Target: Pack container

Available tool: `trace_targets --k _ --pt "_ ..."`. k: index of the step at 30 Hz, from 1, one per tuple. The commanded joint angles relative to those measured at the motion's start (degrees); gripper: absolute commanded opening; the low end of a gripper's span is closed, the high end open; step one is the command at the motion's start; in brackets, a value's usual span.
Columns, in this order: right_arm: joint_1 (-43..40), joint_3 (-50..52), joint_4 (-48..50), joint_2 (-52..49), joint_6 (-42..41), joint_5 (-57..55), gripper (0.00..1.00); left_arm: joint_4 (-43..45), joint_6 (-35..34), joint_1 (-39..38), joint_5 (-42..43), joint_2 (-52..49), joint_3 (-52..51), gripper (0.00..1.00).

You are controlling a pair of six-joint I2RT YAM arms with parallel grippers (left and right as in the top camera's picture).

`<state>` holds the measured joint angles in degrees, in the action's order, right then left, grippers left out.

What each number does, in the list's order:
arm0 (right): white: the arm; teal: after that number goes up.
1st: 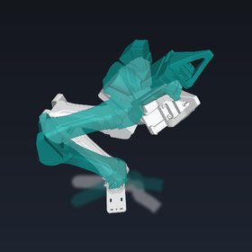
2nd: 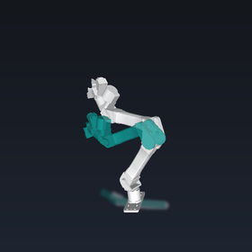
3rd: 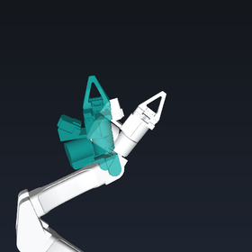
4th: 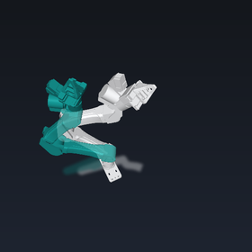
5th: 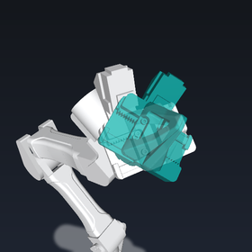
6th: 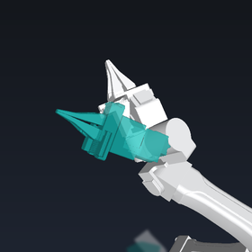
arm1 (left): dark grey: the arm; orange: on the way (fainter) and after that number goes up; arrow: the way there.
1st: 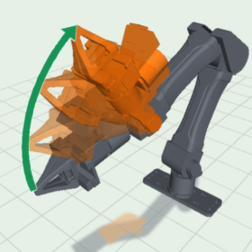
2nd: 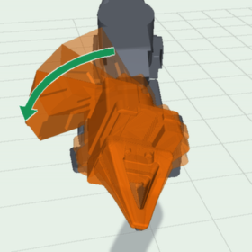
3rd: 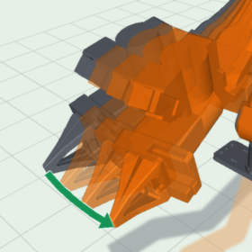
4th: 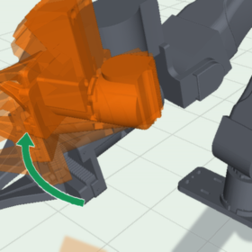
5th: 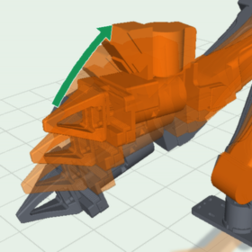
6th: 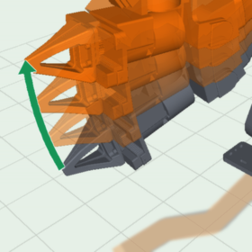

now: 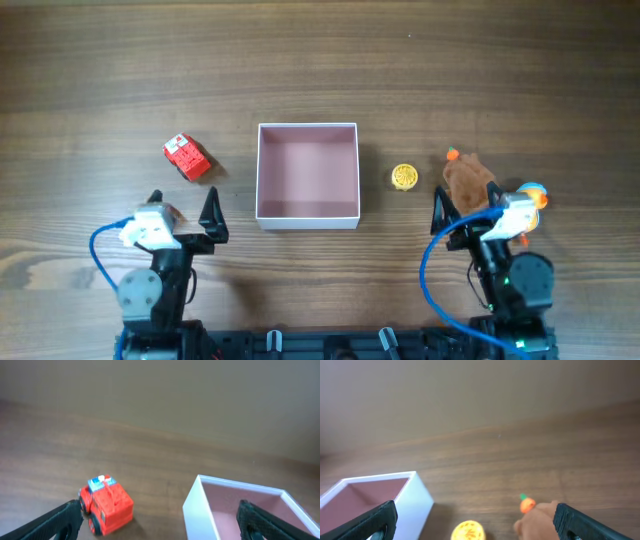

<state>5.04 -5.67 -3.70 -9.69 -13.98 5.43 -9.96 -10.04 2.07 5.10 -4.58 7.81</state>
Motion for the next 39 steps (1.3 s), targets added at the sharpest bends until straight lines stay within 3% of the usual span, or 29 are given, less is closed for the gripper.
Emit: trace_targets --k 1,5,11,15,19,23,31,39 --pt "-0.24 -9.14 -1.18 -9.55 -2.29 5.35 1.00 -2.73 -0.96 0.42 1.09 -9.33 11.72 1.00" --pt "-0.24 -26.21 -11.69 -26.71 3.02 6.14 1.00 -12.13 -0.96 0.42 1.07 -26.60 29.97 1.00" --pt "-0.24 -53.11 -38.34 -48.28 8.28 9.11 1.00 -42.12 -4.13 0.42 -3.45 -56.89 63.54 1.00" --pt "-0.24 -61.46 -52.30 -54.73 8.02 11.10 1.00 -61.24 -4.15 0.42 -3.10 -71.56 80.61 1.00" --pt "-0.24 -61.46 -55.95 -54.99 8.00 10.03 1.00 -62.38 -4.87 0.42 0.55 -74.77 81.13 1.00" --pt "-0.24 -61.46 -58.01 -57.16 7.98 9.03 1.00 -62.12 -17.55 1.88 -3.43 -81.07 81.11 1.00" --pt "-0.24 -61.46 -58.53 -60.61 7.98 9.03 1.00 -59.60 -17.38 1.97 -3.23 -102.51 81.11 1.00" --pt "-0.24 -61.46 -58.55 -60.61 8.00 8.98 1.00 -56.46 -17.44 1.97 -3.21 -112.26 81.02 1.00"
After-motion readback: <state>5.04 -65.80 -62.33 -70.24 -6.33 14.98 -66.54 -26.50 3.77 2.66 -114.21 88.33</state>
